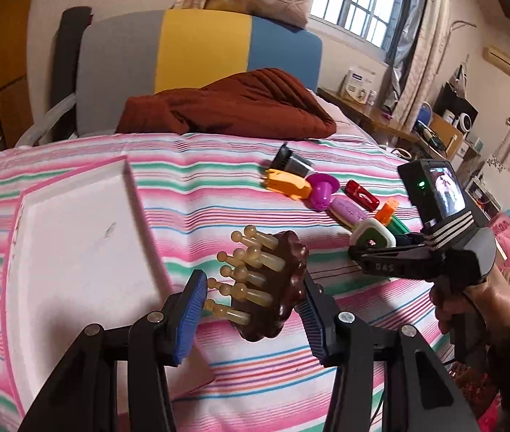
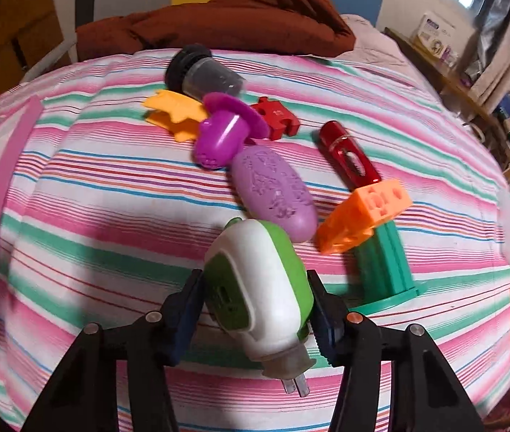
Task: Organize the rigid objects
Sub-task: 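Carry the brush into the white tray with the left tool while the right tool grasps the green-white device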
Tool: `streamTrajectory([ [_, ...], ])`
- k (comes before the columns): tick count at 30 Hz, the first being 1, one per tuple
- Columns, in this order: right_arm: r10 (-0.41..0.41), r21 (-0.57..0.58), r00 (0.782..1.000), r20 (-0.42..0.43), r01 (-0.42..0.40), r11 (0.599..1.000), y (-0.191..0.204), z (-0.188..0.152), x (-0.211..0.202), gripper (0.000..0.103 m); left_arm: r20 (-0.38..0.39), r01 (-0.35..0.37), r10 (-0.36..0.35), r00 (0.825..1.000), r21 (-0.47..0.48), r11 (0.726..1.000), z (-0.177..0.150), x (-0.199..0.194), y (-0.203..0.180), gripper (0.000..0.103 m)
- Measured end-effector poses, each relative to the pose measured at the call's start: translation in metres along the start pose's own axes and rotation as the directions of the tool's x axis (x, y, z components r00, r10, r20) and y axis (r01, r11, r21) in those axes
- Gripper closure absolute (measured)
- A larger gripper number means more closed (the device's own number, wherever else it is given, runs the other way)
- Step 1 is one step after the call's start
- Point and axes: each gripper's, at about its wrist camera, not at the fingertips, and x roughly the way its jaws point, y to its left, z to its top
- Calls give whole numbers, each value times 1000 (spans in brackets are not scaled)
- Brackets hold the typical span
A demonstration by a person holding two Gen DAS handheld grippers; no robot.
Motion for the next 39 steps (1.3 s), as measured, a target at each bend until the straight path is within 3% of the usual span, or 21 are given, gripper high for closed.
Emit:
streamTrajectory([
  [3,97,4,995,-13,-97,995,4,1,-1,48,-8,3,-3,1000,-47,999,-5,-7,14,52],
  [9,97,-26,995,-12,-97,995,8,0,-3,48,-5,-29,29,1000,-150,988,-6,-24,56,52],
  [16,84,-42,996,-5,-84,996,15,-3,-2,48,3,-131,136,991,-240,962,6,-31,119,52],
  [28,78,-48,997,-6,-78,996,18,-4,-3,48,-109,-278,257,960,-267,923,50,31,212,52],
  [34,69,-62,998,-1,-69,996,18,0,1,48,-143,-324,295,945,-255,911,68,61,234,52],
  [36,66,-68,998,1,-66,996,18,0,2,48,-156,-357,326,933,-264,896,70,69,241,52],
  [39,66,-68,998,1,-66,996,18,0,2,48,-141,-358,332,933,-267,895,73,74,246,50],
])
